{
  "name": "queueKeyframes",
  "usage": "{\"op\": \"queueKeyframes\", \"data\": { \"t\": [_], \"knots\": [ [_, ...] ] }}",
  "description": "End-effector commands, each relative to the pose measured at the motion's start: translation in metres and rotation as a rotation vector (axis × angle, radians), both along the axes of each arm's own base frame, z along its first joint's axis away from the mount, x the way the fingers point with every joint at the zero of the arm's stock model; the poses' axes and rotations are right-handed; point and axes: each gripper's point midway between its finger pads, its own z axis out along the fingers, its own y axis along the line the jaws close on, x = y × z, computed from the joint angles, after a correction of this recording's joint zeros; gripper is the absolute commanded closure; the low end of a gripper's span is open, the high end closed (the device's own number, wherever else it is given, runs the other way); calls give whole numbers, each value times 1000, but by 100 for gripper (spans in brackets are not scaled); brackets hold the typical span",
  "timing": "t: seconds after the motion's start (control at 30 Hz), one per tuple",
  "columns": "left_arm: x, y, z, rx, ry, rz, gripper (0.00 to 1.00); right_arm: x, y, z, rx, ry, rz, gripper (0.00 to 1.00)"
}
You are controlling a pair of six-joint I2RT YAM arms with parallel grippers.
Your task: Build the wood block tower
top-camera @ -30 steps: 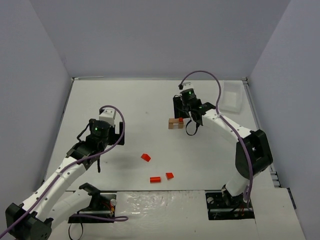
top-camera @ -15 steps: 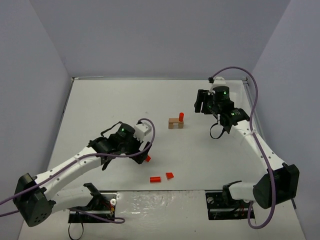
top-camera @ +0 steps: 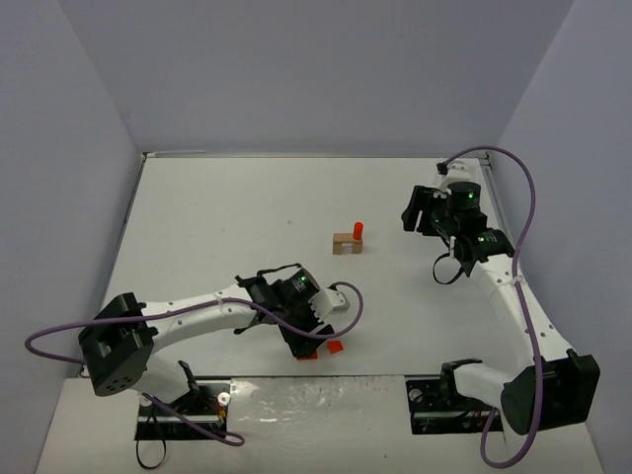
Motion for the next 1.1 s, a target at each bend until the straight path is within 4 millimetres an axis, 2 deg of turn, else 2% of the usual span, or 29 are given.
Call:
{"op": "queueKeyframes", "data": {
  "t": [0.0,0.3,0.67,1.07],
  "knots": [
    [5,-16,20,-61,-47,-38,43,2,0,20,24,-71,20,40],
    [0,-13,-5,42,-61,15,44,2,-2,22,29,-75,24,40],
    [10,-2,-18,107,-137,106,49,1,-1,16,36,-60,33,40],
    [-6,-4,-31,146,-84,77,51,2,-1,14,39,-53,34,40]
  ]
}}
